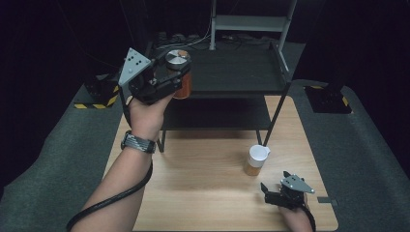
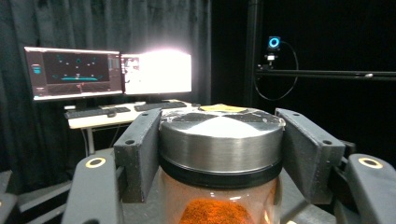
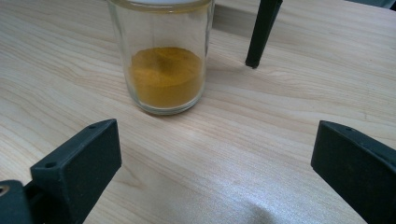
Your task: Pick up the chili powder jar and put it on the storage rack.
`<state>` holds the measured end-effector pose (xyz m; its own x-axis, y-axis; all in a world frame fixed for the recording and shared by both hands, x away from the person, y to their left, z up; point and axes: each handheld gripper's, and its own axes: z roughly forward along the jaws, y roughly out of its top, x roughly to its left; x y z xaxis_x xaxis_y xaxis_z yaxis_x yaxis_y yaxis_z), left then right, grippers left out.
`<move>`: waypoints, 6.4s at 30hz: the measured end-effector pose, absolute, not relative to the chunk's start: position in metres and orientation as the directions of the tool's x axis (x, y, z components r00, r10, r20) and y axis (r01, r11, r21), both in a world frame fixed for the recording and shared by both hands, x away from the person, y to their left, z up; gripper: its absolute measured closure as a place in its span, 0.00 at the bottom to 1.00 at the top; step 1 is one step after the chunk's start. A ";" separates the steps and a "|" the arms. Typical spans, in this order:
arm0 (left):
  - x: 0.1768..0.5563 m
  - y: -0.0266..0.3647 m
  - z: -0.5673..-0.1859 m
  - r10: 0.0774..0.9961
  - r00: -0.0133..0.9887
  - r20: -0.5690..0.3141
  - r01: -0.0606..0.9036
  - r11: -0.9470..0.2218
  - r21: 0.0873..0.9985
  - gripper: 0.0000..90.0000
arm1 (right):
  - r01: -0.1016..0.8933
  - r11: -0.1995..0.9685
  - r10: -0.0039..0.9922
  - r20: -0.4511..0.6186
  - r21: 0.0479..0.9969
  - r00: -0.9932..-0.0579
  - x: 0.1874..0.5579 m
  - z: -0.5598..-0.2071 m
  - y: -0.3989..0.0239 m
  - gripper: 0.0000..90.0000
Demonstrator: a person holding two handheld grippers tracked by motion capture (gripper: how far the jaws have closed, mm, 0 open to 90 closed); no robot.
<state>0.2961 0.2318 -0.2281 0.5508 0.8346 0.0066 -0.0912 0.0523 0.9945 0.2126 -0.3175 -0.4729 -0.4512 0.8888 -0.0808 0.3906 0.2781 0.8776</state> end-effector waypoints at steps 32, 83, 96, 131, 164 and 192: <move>0.345 0.216 -0.238 0.869 0.495 0.003 -0.081 0.043 0.996 0.38 | 0.382 0.273 0.886 -0.076 0.883 -0.457 0.212 -0.474 -0.320 0.01; 0.309 0.232 -0.242 0.850 0.521 -0.078 -0.025 0.106 0.994 0.00 | 0.377 0.286 0.882 -0.089 0.881 -0.462 0.211 -0.474 -0.319 0.01; 0.283 0.236 -0.253 0.862 0.506 -0.028 -0.043 0.058 0.997 0.00 | 0.374 0.290 0.881 -0.093 0.881 -0.463 0.211 -0.474 -0.318 0.01; 0.236 0.244 -0.311 0.847 0.531 0.018 0.010 -0.027 1.000 0.00 | 0.379 0.295 0.880 -0.095 0.877 -0.466 0.212 -0.473 -0.318 0.01; 0.209 0.268 -0.413 0.849 0.528 -0.024 0.184 -0.087 0.979 0.00 | 0.378 0.308 0.880 -0.110 0.873 -0.463 0.212 -0.473 -0.314 0.01; 0.211 0.265 -0.466 0.866 0.500 0.001 0.385 -0.224 0.895 0.00 | 0.376 0.328 0.879 -0.135 0.867 -0.457 0.210 -0.472 -0.310 0.01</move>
<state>0.2110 0.2649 -0.4664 0.5004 0.8658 0.0010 0.3854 -0.2238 0.8952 0.2103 -0.3096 -0.4722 -0.4574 0.8790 -0.1348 0.3759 0.3284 0.8665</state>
